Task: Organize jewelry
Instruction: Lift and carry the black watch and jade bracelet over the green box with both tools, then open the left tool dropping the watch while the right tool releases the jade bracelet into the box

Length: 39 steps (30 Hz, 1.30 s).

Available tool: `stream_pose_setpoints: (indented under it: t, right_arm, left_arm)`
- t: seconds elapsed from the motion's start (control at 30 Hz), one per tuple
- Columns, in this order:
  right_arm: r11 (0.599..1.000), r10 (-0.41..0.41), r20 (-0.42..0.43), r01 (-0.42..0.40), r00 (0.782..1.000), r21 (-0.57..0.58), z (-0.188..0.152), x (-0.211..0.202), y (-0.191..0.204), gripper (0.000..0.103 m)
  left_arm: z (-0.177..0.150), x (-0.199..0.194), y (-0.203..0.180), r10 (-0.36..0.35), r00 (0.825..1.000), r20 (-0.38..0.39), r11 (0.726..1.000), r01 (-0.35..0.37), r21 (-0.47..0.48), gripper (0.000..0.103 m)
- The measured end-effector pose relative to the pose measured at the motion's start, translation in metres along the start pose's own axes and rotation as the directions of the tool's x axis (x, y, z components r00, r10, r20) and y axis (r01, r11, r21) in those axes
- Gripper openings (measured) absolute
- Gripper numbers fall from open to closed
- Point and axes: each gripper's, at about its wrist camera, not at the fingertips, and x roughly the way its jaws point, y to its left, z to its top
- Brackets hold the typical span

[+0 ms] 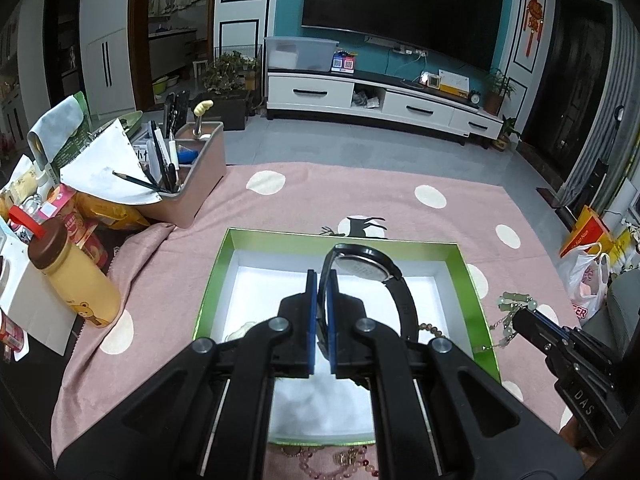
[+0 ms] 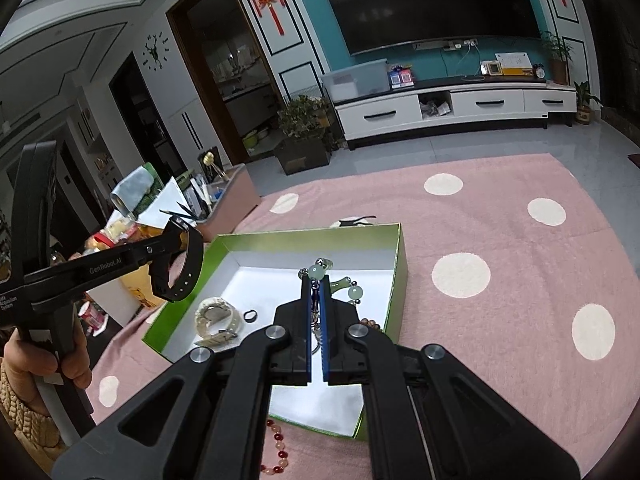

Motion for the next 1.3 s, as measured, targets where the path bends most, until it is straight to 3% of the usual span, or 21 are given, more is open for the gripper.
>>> stream_pose_setpoints:
  t: [0.6,0.87,1.3]
  right_arm:
    - [0.986,-0.138,-0.125,0.124,0.983,-0.112,-0.004,0.064,0.016,0.003]
    - [0.976,-0.186,-0.186,0.159,0.965,-0.152,-0.011,0.086,0.021,0.003]
    - [0.967,-0.215,-0.207,0.179,0.954,-0.182,-0.017,0.096,0.019,0.003]
  left_arm:
    - [-0.011,0.079,0.007,0.060,0.985,-0.160,0.998,-0.063,-0.010,0.004]
    - [-0.016,0.091,0.013,0.087,0.976,-0.198,0.996,-0.092,-0.019,0.004]
    - [-0.020,0.104,0.013,0.115,0.963,-0.242,0.993,-0.120,-0.004,0.006]
